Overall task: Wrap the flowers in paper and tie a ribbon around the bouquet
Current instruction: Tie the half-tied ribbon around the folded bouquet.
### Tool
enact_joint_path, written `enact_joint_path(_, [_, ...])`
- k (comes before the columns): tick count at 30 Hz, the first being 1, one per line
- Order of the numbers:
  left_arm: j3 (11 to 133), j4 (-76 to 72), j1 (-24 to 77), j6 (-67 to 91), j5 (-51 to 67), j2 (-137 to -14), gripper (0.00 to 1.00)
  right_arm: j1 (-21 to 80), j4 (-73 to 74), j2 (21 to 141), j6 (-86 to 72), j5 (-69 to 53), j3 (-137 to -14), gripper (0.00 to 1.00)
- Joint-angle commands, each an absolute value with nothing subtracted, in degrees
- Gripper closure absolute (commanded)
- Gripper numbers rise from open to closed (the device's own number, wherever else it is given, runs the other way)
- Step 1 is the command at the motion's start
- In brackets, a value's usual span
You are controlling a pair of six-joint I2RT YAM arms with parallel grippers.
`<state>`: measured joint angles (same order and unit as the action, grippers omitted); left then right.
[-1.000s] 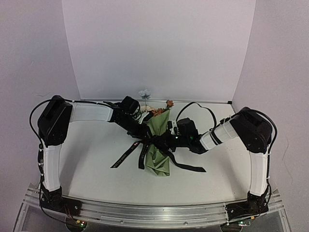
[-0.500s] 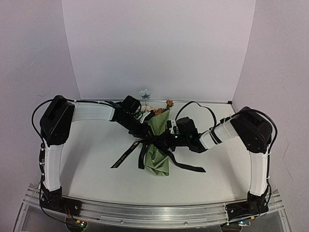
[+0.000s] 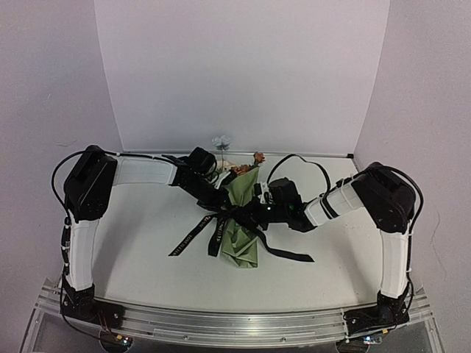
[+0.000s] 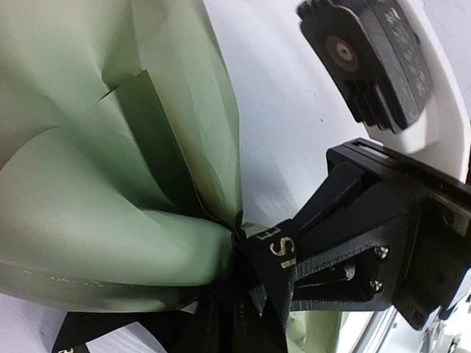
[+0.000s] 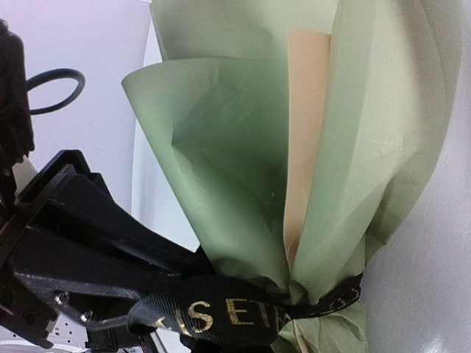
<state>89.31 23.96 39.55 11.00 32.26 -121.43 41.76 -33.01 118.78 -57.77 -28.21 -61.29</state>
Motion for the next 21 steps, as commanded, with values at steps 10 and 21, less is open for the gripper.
enact_joint_path(10, [86.32, 18.97, 39.38, 19.22, 29.25, -115.56, 1.00, 41.66, -28.44, 108.43, -52.91, -26.80, -56.84, 0.95])
enact_joint_path(21, [80.79, 13.82, 37.53, 27.91, 30.72, -113.86, 1.00, 42.96, -20.54, 102.53, -47.64, -23.41, -54.20, 0.85])
